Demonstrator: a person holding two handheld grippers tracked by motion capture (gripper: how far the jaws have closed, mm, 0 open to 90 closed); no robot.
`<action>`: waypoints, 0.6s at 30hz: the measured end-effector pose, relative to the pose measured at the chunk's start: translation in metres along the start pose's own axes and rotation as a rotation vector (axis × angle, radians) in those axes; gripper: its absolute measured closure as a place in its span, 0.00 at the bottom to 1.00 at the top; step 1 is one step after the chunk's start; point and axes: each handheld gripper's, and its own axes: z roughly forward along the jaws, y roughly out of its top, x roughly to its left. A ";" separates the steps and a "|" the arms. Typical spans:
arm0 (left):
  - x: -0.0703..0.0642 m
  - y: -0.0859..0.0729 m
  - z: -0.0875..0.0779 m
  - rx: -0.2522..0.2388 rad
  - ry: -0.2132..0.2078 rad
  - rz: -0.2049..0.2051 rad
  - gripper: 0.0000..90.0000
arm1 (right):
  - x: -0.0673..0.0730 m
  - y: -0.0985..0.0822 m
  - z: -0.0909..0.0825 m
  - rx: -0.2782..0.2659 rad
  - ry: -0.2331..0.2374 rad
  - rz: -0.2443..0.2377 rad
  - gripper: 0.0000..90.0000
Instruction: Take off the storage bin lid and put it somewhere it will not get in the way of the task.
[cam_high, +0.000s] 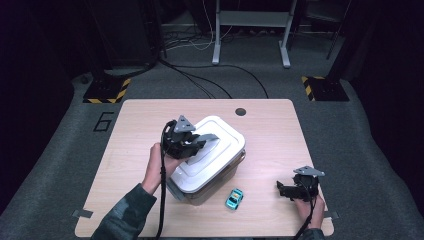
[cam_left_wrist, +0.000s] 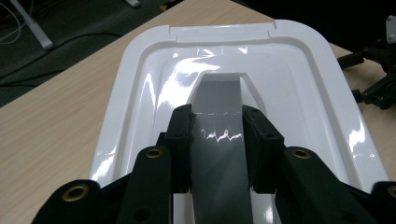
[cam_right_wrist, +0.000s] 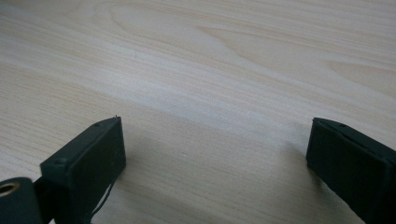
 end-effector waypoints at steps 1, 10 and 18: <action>0.002 0.001 -0.003 -0.004 0.005 0.000 0.74 | 0.000 0.000 0.000 0.000 0.001 0.001 0.04; 0.022 0.003 -0.024 -0.043 0.056 -0.032 0.74 | 0.000 0.000 0.000 0.000 0.001 0.001 0.04; 0.041 0.002 -0.041 -0.059 0.106 -0.053 0.74 | 0.000 0.000 0.000 0.000 0.001 0.002 0.04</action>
